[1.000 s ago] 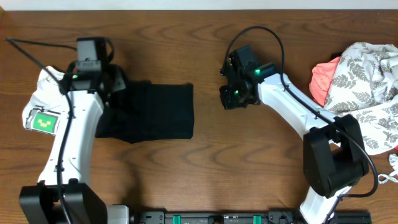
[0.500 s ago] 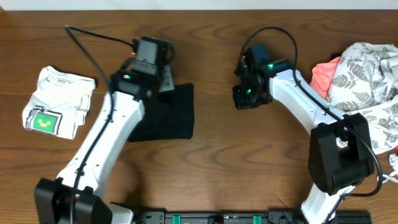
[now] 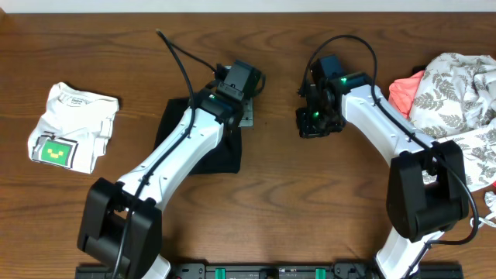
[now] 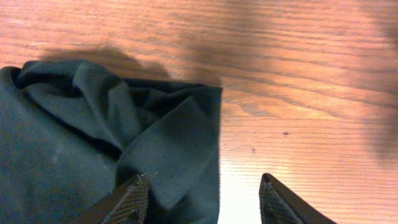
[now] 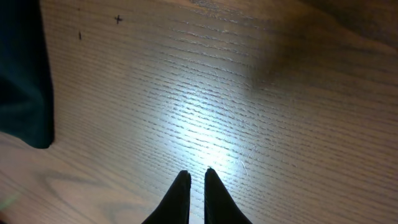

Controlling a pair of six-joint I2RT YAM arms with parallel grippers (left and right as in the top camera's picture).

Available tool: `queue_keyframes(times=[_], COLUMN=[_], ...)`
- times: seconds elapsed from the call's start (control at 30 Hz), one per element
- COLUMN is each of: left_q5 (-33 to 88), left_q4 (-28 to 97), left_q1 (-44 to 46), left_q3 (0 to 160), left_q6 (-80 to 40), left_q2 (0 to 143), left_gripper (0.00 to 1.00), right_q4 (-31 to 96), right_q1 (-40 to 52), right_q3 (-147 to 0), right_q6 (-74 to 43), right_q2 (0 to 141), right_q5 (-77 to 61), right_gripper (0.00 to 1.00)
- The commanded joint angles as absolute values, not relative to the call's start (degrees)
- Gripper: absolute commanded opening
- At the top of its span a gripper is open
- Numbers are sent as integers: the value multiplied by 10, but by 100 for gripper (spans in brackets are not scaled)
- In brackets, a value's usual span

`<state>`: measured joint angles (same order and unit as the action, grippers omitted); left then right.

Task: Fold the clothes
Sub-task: 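Grasp the bundle's left side with the left gripper and fold it rightward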

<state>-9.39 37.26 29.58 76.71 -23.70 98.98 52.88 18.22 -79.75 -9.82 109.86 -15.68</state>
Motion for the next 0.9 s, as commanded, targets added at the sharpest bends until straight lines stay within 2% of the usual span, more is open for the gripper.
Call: queue_keyframes(times=[0.0, 0.17, 0.27, 0.47, 0.5, 0.6, 0.7, 0.87], left_q5=[-102, -164, -203, -171, -152, -87, -41, -38], left_q4=[378, 420, 458, 499, 496, 490, 488, 488], left_q1=[294, 268, 224, 81, 61, 10, -17, -27], left_q3=[797, 802, 802, 799, 799, 799, 799, 797], left_q6=[-203, -198, -198, -226, -226, -221, -210, -199], left_q2=[955, 887, 859, 857, 859, 874, 896, 949], left_gripper=[57, 55, 55, 59, 59, 58, 58, 58], right_q4=[529, 529, 505, 448, 431, 367, 319, 275], right_q1=[178, 192, 206, 249, 261, 303, 343, 395], right_q3=[-795, -795, -795, -795, -795, -795, -795, -795], right_q6=[-88, 38, 61, 70, 59, -11, -65, -112], right_q2=[1096, 1096, 1096, 1096, 1096, 1096, 1097, 1108], right_q5=[-159, -258, -291, -431, -430, -399, -346, -297], right_gripper=[9, 8, 9, 33, 40, 50, 55, 67])
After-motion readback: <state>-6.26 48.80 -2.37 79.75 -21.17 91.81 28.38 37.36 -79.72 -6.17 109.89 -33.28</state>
